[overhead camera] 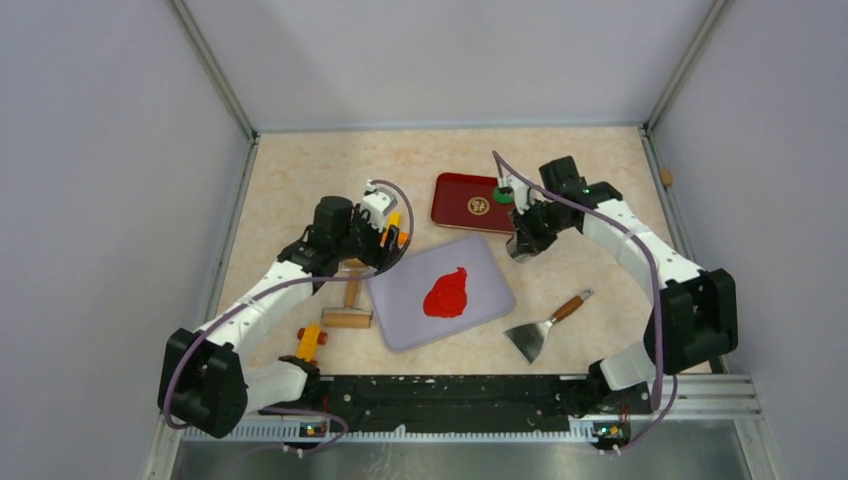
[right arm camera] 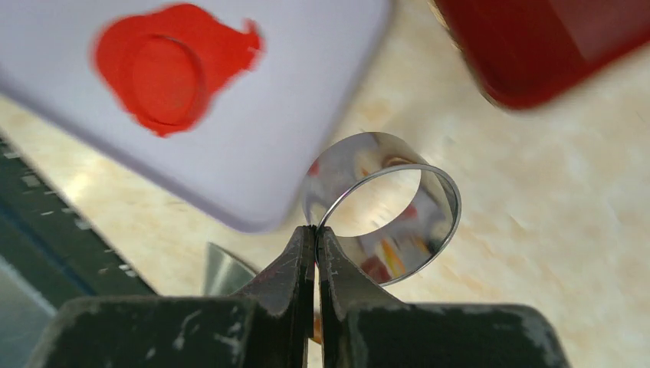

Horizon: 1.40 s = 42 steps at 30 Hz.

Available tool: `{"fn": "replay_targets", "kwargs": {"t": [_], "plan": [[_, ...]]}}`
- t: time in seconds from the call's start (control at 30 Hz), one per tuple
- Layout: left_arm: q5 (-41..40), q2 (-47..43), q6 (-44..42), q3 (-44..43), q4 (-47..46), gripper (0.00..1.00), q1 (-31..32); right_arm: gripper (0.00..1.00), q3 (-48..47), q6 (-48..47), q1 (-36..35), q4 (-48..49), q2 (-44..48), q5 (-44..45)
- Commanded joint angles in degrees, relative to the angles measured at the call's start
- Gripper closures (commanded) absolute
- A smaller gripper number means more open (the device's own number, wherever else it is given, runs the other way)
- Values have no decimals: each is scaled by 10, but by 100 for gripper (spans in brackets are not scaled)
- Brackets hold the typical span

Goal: Roll out the dumpling wrappers from the dough

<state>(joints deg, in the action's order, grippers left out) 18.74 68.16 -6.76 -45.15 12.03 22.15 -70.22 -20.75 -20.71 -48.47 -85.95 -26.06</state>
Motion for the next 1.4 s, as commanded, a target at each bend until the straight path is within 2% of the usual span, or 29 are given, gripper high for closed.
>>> {"fn": "replay_targets", "kwargs": {"t": [0.0, 0.1, 0.33, 0.63, 0.7, 0.83, 0.87, 0.97, 1.0, 1.07, 1.2, 1.27, 1.37], "plan": [[5, 6, 26, 19, -37, 31, -3, 100, 61, 31, 39, 94, 23, 194], [-3, 7, 48, 33, -49, 29, -3, 100, 86, 40, 56, 121, 15, 249], [-10, 10, 67, 57, -64, 26, -3, 100, 89, 46, 64, 150, -27, 284], [-15, -1, 52, 60, -62, 25, -6, 70, 39, 39, 64, 108, -32, 288], [-13, 0, 46, 58, -61, 24, -6, 64, 20, 29, 64, 90, -14, 258], [-9, 11, 3, 41, -35, 24, -6, 56, -4, 13, 65, 84, 29, 131], [-8, 16, -16, 30, -21, 24, -6, 53, 0, 14, 65, 103, 45, 100], [-1, 45, -89, -15, 32, 24, -7, 32, 51, 46, 66, 215, 85, 55], [1, 56, -121, -33, 57, 24, -6, 30, 66, 54, 67, 253, 91, 34], [7, 79, -186, -68, 110, 26, -6, 30, 73, 76, 67, 302, 80, -20], [12, 133, -255, -143, 226, 28, -7, 37, 20, 86, 62, 294, 3, -152], [11, 159, -267, -164, 262, 29, -7, 39, 3, 78, 52, 287, -27, -170], [20, 181, -276, -171, 266, 30, -7, 43, -2, 76, 37, 300, -35, -160]]}}
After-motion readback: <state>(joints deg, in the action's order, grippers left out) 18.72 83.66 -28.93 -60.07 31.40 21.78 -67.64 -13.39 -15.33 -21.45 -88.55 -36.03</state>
